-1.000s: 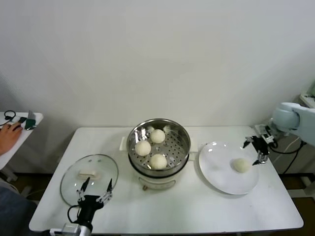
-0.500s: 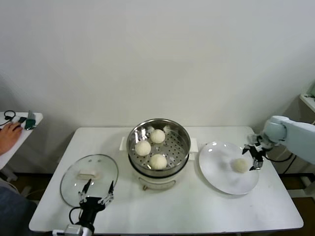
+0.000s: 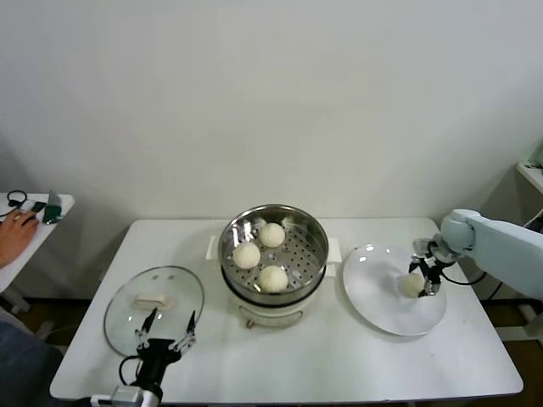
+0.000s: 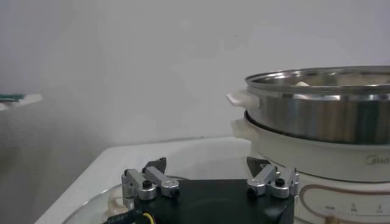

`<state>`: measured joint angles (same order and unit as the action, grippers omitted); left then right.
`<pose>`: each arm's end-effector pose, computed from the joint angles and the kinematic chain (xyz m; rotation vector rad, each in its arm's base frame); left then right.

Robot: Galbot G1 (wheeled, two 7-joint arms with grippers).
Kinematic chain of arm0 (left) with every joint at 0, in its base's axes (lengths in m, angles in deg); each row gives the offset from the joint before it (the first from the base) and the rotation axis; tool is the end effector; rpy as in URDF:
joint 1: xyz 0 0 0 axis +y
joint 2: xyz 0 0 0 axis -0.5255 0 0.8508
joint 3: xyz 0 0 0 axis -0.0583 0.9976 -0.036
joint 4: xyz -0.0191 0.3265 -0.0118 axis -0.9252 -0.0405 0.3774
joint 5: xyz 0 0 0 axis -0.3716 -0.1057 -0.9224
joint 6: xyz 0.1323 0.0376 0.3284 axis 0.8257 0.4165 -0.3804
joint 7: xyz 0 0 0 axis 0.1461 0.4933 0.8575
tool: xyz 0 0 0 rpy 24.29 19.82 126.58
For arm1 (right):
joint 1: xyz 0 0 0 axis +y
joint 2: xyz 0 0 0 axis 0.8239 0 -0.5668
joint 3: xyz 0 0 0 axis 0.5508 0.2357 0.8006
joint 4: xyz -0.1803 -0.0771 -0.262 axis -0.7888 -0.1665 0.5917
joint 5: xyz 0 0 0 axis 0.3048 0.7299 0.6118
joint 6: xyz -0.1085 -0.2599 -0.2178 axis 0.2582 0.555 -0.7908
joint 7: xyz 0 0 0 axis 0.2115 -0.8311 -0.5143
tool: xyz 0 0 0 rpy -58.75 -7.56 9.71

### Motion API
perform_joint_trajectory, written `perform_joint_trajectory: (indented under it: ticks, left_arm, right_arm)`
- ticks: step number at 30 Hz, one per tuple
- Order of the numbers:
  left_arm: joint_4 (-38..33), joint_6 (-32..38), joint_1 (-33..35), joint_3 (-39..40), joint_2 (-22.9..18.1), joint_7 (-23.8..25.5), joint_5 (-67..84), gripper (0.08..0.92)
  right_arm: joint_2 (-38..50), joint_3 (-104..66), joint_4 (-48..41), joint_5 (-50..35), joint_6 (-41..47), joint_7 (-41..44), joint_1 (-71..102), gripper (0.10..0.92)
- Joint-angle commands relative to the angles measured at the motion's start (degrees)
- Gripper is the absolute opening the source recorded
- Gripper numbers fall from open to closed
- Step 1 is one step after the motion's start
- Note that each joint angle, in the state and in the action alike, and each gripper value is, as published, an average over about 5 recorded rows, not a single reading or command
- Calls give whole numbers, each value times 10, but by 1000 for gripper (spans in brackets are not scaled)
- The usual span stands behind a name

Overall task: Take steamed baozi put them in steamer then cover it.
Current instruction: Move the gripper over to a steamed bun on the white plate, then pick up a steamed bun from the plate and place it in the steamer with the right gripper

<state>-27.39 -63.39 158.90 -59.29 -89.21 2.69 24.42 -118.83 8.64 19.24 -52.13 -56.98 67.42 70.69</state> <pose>0.1502 0.0455 -0.3356 -0.0336 -2.9271 -0.1152 0.5209 -0.2165 -0.2353 1.1873 -1.2867 1.3131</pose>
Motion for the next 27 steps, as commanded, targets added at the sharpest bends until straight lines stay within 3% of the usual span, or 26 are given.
perform_joint_trajectory:
  ticks: [1,10,17,22,27]
  left_arm:
    - [0,1,0,0,0,0,0,823]
    - [-5,1,-2,0,1,0,3,823]
    - [-13,-1,-2,5,3,1,3,823]
    - [-15,-1,-5,6,6,2,7,823]
    - [-20,-2,-6,6,6,2,11,823]
  right_arm:
    - [-7,-11,-9,2,3,8,3,661]
    - [17,168,112,-126,24,17,-250,619]
    - [-52,297,231,-272,55,30,-511,625]
    - [-120,278,285,-360,92,16,-558,628]
    - [-175,218,304,-393,131,-19,-505,628]
